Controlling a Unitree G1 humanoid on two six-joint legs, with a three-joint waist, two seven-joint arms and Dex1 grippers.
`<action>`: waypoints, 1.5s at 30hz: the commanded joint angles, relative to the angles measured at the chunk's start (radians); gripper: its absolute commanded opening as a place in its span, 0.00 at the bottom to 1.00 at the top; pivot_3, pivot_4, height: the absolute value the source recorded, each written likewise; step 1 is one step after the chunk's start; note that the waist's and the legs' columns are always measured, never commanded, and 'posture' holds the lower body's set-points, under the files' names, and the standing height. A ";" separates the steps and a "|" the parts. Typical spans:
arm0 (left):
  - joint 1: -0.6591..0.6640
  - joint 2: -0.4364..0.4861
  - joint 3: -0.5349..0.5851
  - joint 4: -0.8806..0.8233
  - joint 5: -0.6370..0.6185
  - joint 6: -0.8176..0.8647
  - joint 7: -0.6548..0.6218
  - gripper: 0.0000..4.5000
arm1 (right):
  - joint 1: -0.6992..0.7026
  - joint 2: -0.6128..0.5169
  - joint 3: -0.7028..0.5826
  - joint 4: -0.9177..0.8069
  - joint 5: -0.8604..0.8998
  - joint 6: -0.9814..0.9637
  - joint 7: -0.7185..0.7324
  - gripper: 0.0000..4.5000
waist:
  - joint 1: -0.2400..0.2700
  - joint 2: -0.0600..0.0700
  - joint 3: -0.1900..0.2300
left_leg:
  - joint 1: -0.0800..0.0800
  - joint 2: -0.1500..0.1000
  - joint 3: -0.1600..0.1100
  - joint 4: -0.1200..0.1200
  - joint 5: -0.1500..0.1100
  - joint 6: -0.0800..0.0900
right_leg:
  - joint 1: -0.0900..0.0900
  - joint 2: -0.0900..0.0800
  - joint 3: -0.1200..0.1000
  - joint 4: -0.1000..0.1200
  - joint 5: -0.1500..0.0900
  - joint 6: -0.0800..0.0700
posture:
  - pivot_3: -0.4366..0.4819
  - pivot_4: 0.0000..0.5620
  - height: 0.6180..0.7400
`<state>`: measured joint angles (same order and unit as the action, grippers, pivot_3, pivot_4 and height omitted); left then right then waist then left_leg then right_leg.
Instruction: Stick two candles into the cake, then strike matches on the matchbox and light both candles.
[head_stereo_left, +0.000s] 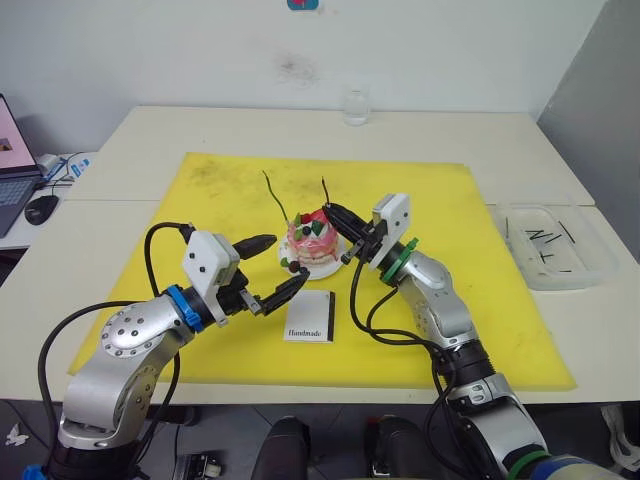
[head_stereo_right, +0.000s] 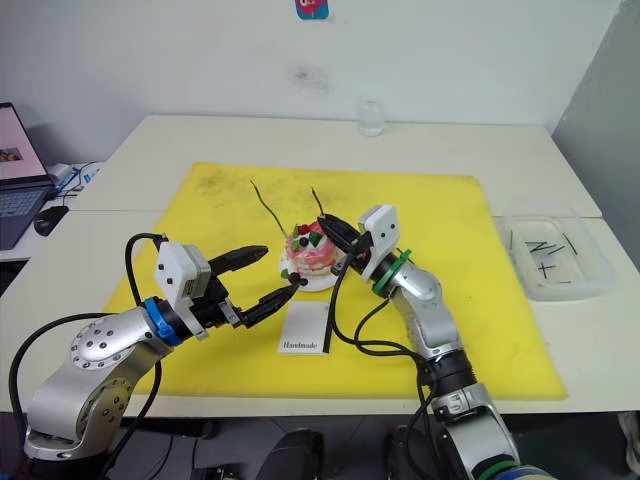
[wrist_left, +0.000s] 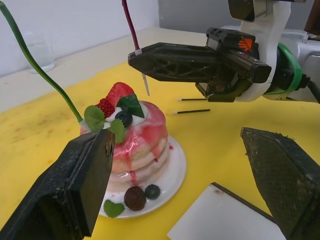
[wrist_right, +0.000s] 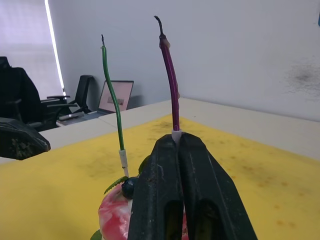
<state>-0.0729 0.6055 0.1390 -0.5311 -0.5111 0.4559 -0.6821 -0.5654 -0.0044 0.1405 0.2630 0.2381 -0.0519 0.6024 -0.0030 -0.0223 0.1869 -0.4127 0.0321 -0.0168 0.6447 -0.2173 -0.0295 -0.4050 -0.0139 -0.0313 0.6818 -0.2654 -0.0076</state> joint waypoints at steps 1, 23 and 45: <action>-0.015 0.008 0.014 -0.016 -0.017 0.001 -0.003 1.00 | -0.019 0.012 -0.006 0.030 -0.019 -0.053 -0.011 0.01 | 0.000 0.000 0.000 | 0.000 0.000 0.000 0.000 0.000 0.000 | 0.000 0.000 0.000 0.000 0.000 0.000 | 0.48 0.27 1.00; -0.022 0.005 -0.006 -0.024 -0.009 0.009 -0.013 1.00 | -0.003 0.028 -0.010 0.124 -0.074 -0.224 -0.049 0.01 | 0.000 0.000 0.000 | 0.000 0.001 0.000 0.000 0.000 0.000 | 0.000 0.000 0.001 0.000 0.000 0.000 | 0.48 0.27 1.00; -0.019 0.002 -0.025 -0.027 -0.005 0.007 -0.011 1.00 | 0.068 0.061 0.010 0.157 -0.100 -0.261 -0.063 0.01 | -0.001 0.000 0.000 | 0.003 0.001 0.004 -0.001 0.000 0.000 | 0.000 0.000 0.008 0.000 0.000 0.000 | 0.48 0.27 1.00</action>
<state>-0.0844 0.6053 0.1130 -0.5312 -0.5097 0.4737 -0.6905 -0.5087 0.0473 0.1492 0.4197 0.1364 -0.2964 0.5412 -0.0035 -0.0223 0.1869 -0.4093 0.0332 -0.0131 0.6432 -0.2174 -0.0295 -0.4050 -0.0139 -0.0234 0.6815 -0.2654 -0.0073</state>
